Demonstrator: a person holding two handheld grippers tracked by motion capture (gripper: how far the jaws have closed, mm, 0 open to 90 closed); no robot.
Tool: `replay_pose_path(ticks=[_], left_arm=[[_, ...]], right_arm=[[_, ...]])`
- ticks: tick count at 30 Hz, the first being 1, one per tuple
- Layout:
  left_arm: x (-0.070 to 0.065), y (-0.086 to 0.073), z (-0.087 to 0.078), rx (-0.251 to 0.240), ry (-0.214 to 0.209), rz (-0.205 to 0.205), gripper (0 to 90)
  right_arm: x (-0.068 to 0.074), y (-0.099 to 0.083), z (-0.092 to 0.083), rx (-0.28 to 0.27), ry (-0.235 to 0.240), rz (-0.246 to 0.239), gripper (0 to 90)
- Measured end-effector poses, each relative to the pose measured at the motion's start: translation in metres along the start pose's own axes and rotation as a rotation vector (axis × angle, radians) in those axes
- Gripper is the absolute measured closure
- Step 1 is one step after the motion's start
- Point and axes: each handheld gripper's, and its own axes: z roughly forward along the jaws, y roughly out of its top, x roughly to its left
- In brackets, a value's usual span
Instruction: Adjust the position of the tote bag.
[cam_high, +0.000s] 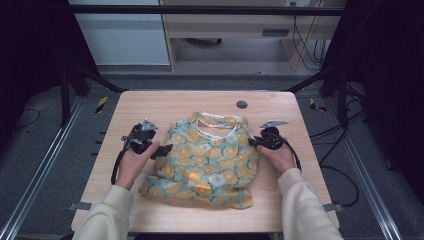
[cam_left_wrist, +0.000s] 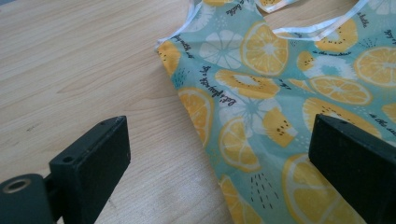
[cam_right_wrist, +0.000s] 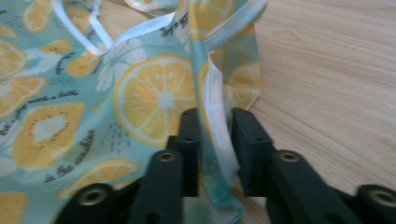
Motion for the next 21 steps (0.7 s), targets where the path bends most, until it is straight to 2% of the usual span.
replay_pose_path(ticks=[2,3,4,5,6,8,12,13,15,18,20,21], left_arm=[[0.000,0.000,0.000,0.000,0.000,0.002,5.4],[0.000,0.001,0.000,0.001,-0.002,0.001,5.4],[-0.001,0.002,0.001,0.002,-0.008,-0.008,5.4],[-0.001,0.002,0.001,0.002,-0.008,-0.008,5.4],[-0.001,0.004,0.003,0.005,-0.008,-0.010,5.4],[-0.002,0.006,0.005,0.008,-0.005,-0.020,4.9],[-0.002,0.009,0.010,0.022,-0.025,-0.049,4.5],[-0.001,0.009,0.015,0.062,-0.035,-0.060,4.4],[-0.002,0.009,0.018,0.076,-0.038,-0.072,4.8],[-0.005,0.006,0.025,0.129,-0.043,-0.080,4.9],[-0.006,0.004,0.030,0.173,-0.080,-0.098,5.1],[-0.006,0.004,0.030,0.173,-0.080,-0.098,5.5]], right_arm=[[0.006,0.003,-0.005,-0.013,0.028,0.007,85.9],[0.006,0.003,-0.005,-0.013,0.028,0.007,85.9],[0.010,0.005,-0.009,-0.035,0.052,0.011,87.6],[0.010,0.005,-0.009,-0.035,0.052,0.011,87.6],[0.013,0.008,-0.014,-0.064,0.074,0.007,88.4],[0.016,0.010,-0.018,-0.078,0.090,-0.006,88.4],[0.018,0.011,-0.020,-0.078,0.094,-0.010,88.3],[0.018,0.011,-0.022,-0.081,0.096,-0.010,88.2],[0.018,0.011,-0.022,-0.082,0.096,-0.008,88.1],[0.018,0.011,-0.022,-0.084,0.095,-0.007,87.8],[0.020,0.010,-0.022,-0.079,0.098,-0.015,87.7],[0.020,0.010,-0.022,-0.079,0.098,-0.015,87.7]])
